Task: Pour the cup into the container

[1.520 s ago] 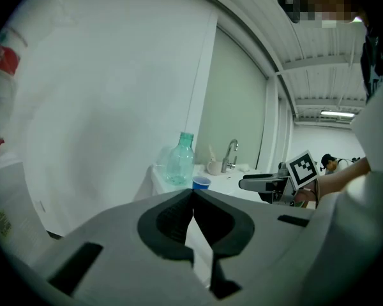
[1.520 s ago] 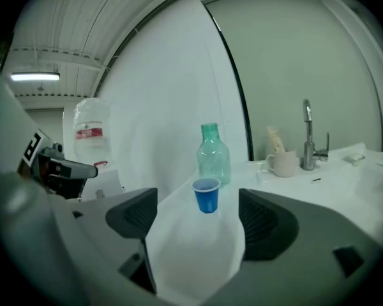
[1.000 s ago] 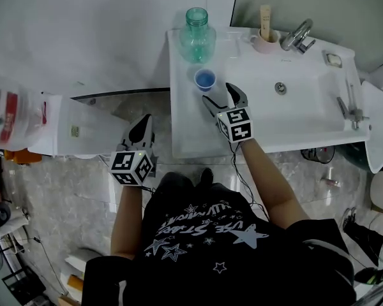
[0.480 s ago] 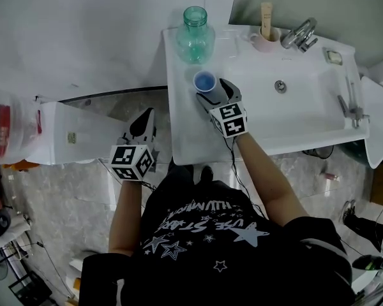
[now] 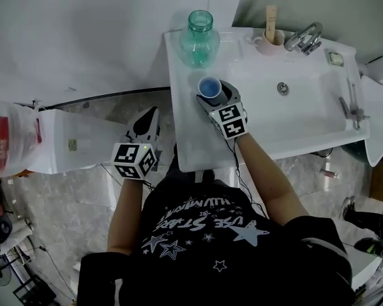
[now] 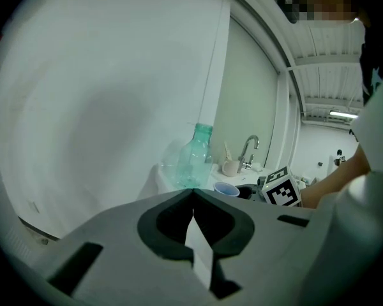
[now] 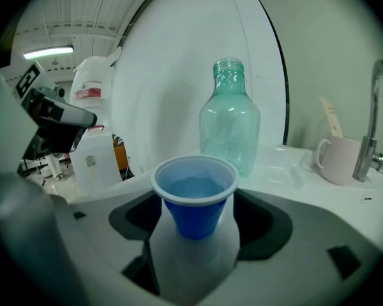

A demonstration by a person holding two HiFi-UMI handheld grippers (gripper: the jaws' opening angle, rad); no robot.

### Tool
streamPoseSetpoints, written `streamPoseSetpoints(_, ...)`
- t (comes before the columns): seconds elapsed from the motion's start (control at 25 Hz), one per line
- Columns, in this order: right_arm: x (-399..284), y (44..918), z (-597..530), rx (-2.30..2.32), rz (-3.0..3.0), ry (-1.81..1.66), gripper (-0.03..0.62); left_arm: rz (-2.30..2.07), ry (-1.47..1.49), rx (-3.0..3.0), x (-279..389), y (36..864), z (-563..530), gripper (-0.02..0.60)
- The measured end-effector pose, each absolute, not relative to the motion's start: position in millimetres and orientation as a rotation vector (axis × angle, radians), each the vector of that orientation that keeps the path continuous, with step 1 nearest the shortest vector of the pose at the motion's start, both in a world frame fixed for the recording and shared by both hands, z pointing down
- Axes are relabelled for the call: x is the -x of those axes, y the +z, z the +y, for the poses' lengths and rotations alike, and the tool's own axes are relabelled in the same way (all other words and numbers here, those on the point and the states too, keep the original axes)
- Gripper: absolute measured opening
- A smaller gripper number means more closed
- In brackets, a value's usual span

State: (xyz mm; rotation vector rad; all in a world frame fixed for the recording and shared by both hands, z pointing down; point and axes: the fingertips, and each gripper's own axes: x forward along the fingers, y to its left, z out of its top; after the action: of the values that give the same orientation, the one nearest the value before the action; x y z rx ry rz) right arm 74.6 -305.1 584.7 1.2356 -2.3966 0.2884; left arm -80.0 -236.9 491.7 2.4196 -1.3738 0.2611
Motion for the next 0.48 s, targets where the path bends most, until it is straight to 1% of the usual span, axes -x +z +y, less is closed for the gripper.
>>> streamPoseSetpoints(0.16, -71.6, 586.7, -308.0, -1.211, -2.384, 0.277, 0.300, -1.362, 0.257, -2.420, 82.8, 492.5, -244.0, 0.012)
streamPoseSetpoints(0.48, -71.0, 585.6, -309.7, -1.213, -2.382, 0.266, 0.298, -1.327, 0.272, -2.428, 86.1, 498.7, -248.7, 0.012)
